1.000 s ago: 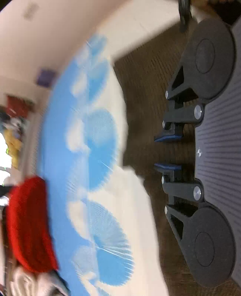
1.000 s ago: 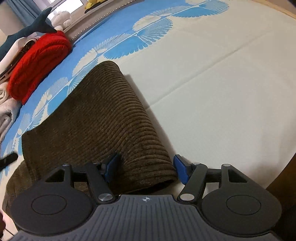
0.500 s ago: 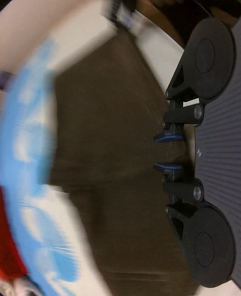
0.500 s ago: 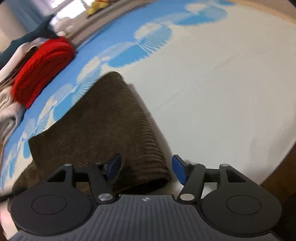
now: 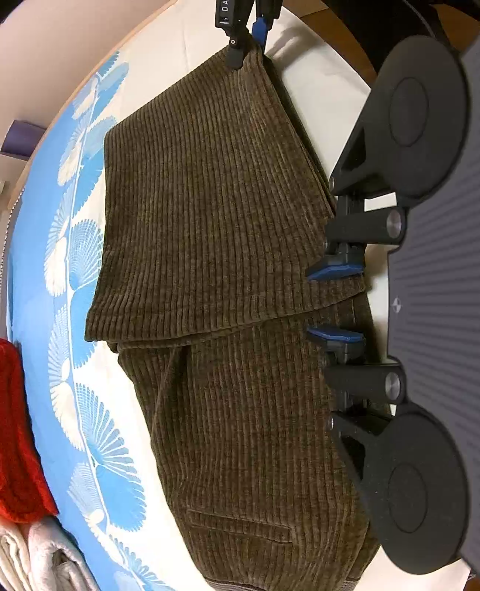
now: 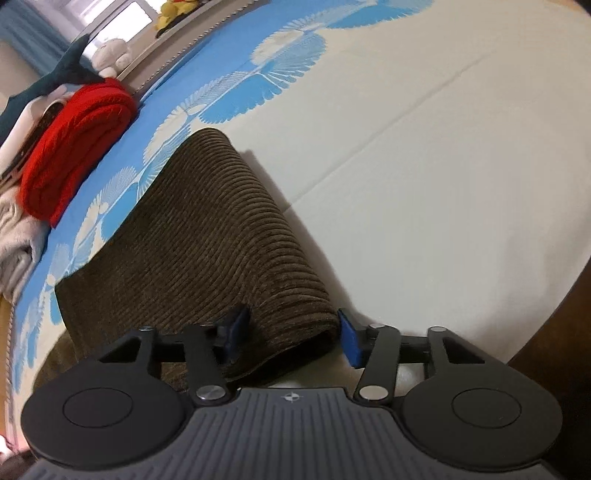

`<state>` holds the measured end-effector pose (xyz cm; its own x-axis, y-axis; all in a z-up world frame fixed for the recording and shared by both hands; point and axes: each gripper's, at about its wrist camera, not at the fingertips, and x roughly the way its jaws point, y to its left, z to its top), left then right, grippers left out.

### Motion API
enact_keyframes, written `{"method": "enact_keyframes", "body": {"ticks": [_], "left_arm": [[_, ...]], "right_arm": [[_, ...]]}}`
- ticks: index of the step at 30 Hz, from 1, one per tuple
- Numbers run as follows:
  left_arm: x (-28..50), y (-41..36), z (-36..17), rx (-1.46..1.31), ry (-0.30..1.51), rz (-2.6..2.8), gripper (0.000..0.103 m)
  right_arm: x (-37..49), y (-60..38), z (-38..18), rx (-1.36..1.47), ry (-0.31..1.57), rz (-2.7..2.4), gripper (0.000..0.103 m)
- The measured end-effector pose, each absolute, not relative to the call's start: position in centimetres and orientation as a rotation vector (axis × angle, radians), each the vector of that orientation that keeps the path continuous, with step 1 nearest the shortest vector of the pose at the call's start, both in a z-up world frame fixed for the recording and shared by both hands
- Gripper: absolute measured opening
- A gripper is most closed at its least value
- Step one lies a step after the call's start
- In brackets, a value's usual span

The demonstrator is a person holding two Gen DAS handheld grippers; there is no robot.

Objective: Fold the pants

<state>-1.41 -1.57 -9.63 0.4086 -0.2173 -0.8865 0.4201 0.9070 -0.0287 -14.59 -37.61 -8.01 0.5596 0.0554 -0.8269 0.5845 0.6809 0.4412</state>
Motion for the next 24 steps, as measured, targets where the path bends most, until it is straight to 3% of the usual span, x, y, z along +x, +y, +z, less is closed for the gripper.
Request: {"method": "enact_keyframes", "body": {"ticks": [4, 8, 12, 19, 24], "left_arm": [[-1.4, -0.9, -9.6, 0.218, 1.073, -0.411, 0.033], [-1.3, -1.0, -9.6, 0.22, 1.07, -0.412, 0.033], [-1.2, -0.9, -9.6, 0.215, 1.071, -0.412, 0.033], [-1.2, -0.9, -9.6, 0.215, 1.068, -0.414, 0.033], [-1.2, -0.8, -9.6, 0.215, 1.069, -0.414, 0.033]], "right_arm": [[-14.6, -37.1, -7.6, 0.735, 0.928, -0.338, 0.037], [-14.7, -37.0, -7.6, 0.719, 0.922, -0.329, 0.037], [-14.6, -37.1, -7.6, 0.725, 0.931, -0.334, 0.048], [-14.4, -37.3, -8.4, 0.755, 0.937, -0.335, 0.052], [-14.4, -36.4, -7.5, 0.679, 0.917, -0.317, 0.035]]}}
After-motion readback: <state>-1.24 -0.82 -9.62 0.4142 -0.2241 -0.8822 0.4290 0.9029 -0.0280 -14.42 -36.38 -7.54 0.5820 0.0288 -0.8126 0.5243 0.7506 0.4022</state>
